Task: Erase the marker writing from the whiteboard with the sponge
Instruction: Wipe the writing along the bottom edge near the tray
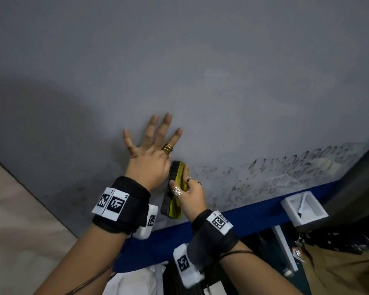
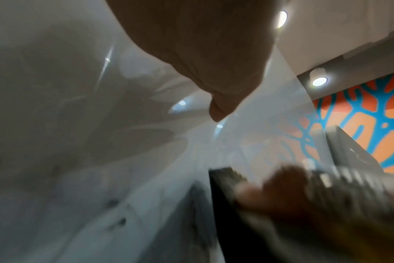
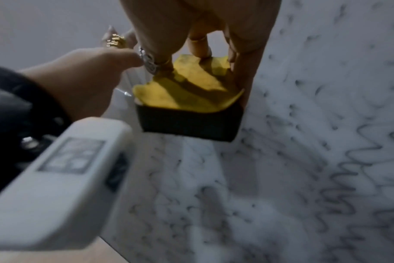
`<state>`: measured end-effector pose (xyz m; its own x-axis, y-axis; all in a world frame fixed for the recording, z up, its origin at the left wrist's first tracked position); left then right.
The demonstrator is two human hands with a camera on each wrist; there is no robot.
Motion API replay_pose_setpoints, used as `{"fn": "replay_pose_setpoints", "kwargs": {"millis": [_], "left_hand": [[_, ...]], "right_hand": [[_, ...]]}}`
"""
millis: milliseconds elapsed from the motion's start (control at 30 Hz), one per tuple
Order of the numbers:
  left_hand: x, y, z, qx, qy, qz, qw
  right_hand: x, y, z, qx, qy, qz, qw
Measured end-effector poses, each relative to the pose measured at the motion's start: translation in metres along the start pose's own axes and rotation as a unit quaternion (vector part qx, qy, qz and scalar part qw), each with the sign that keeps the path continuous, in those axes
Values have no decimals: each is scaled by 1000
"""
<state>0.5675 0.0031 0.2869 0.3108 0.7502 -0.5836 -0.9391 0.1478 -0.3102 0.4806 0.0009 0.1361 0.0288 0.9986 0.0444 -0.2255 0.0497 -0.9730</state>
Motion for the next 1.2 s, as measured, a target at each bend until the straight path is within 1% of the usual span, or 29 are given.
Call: {"fn": "replay_pose_setpoints", "kwargs": {"millis": [67,133,200,267,333,367,433,467,533,567,633,700,800,867,933,1000,1067,1133,1200], "left_hand": [[3,-4,8,39,6,-17,999],[9,-7,16,71,17,-21,997],[21,-13,23,92,26,0,995],[35,-19,30,134,49,40,989],[50,-22,32,201,90,85,972],[57,-21,31,249,108,102,957],[65,-7,26,342,118,111,926],[66,3,22,367,112,110,917],[63,25,17,388,100,103,910],[60,35,15,391,96,100,910],[52,49,8,389,86,105,911],[44,56,-5,384,71,129,912],[37,60,-25,403,55,174,897],[34,63,-28,413,72,212,883],[28,67,-24,384,89,257,882],[22,68,-15,361,124,297,875],[17,71,-10,357,173,312,863],[16,75,-7,339,208,303,866],[15,86,-4,295,231,282,883]], "right_hand": [[1,-8,8,48,-14,34,998],[4,-14,25,125,-18,65,990],[9,-21,51,184,18,101,978],[13,-29,80,214,92,127,964],[18,-40,104,203,171,156,951],[21,-45,112,179,198,163,950],[21,-52,123,127,228,162,952],[20,-55,126,107,235,159,953],[12,-59,129,67,242,148,957],[6,-62,130,50,244,146,957],[-5,-72,132,35,238,166,956],[-14,-81,134,33,217,209,953],[-21,-94,141,70,186,301,933],[-25,-101,144,103,165,349,917],[-33,-104,151,97,134,362,917],[-38,-112,155,77,96,381,916],[-33,-121,163,110,85,438,888],[-28,-126,187,140,138,493,847],[-26,-125,216,166,207,525,809]]}}
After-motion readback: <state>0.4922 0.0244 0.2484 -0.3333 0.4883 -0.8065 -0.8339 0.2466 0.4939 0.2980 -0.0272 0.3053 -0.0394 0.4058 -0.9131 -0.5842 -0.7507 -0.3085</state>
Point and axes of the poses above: each hand's wrist, its own x-axis away from the middle knuckle, its own z-axis out of the back of the hand, y = z × x, the point moved 10 cm from there along -x, towards the middle knuckle, and after that the axes turned 3 degrees about -x, right-handed, at the moved point
